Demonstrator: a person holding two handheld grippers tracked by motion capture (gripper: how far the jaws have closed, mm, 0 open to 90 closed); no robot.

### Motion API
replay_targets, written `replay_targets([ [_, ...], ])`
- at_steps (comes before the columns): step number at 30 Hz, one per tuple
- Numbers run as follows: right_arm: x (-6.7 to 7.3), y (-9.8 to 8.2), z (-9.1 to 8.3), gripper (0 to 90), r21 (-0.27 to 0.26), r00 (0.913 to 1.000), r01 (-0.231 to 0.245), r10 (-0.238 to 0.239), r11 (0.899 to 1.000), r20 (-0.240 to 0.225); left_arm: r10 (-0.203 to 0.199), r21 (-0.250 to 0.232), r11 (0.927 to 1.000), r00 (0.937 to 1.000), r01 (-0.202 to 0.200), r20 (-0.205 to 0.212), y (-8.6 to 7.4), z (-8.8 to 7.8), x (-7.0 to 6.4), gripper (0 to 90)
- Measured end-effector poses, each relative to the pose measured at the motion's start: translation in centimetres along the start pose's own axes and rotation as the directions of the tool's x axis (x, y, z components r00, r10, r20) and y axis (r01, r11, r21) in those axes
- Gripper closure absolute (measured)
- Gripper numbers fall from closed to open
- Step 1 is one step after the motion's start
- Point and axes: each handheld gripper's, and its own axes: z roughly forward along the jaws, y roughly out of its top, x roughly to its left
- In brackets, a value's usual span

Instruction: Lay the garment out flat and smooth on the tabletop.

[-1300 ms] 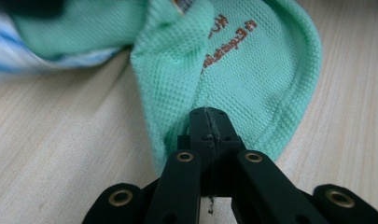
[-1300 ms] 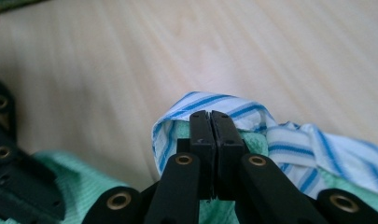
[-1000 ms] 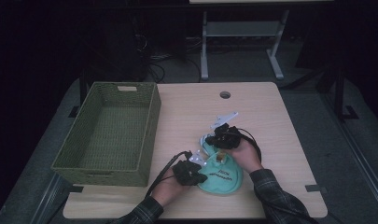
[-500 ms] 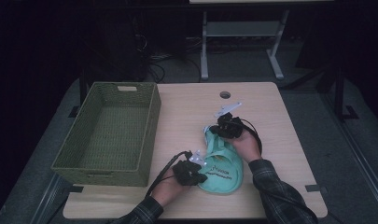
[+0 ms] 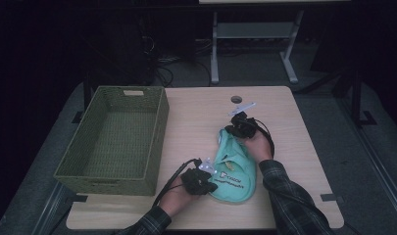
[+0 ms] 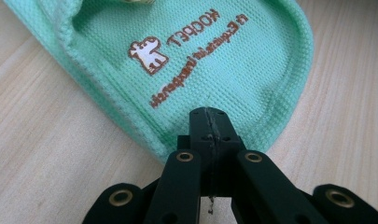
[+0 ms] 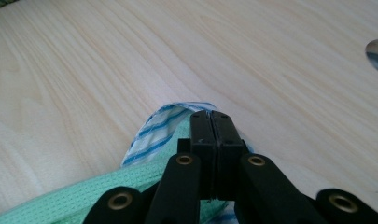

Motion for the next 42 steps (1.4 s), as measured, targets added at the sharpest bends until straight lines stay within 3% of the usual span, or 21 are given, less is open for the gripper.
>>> replay_targets([
  [5, 0.0, -0.4, 0.7, 84.9, -0.008, 0.9992, -0.012, 0.012, 1.000, -0.038, 0.001, 0.000, 1.0000, 1.0000, -0.001, 0.000, 0.0, 0.0, 0.0, 89.5],
  [8, 0.0, -0.6, 0.3, 75.1, -0.034, 0.9985, -0.023, 0.021, 0.999, -0.051, 0.003, -0.001, 1.0000, 1.0000, -0.003, 0.002, 0.0, 0.0, 0.0, 89.5],
  [11, -0.1, -0.7, -0.5, 73.5, -0.051, 0.9982, -0.021, 0.018, 0.998, -0.057, 0.004, 0.000, 1.0000, 1.0000, -0.004, 0.000, 0.0, 0.0, 0.0, 89.5],
  [23, -0.6, -2.5, -4.1, 76.5, -0.084, 0.9976, -0.037, 0.032, 0.996, -0.062, -0.010, -0.008, 0.9999, 0.9999, 0.010, 0.003, 0.0, 0.0, 0.0, 89.6],
  [29, -1.1, -4.0, -5.3, 78.7, -0.080, 0.9987, -0.038, 0.035, 0.996, -0.037, -0.001, -0.003, 1.0000, 1.0000, 0.001, 0.000, 0.0, 0.0, 0.1, 89.5],
  [32, -1.6, -4.6, -5.5, 79.3, -0.081, 0.9983, -0.050, 0.047, 0.995, -0.033, -0.013, 0.001, 0.9999, 0.9999, 0.013, 0.006, 0.0, -0.1, 0.1, 89.6],
  [33, -2.0, -5.1, -5.6, 79.8, -0.073, 0.9970, -0.073, 0.071, 0.995, -0.031, -0.007, 0.006, 1.0000, 1.0000, 0.007, 0.005, 0.0, -0.1, 0.1, 89.6],
  [42, -2.9, -7.3, -4.9, 79.4, -0.028, 0.9951, -0.096, 0.095, 0.995, -0.025, 0.000, 0.011, 0.9999, 1.0000, 0.000, 0.005, 0.0, -0.1, 0.1, 89.6],
])
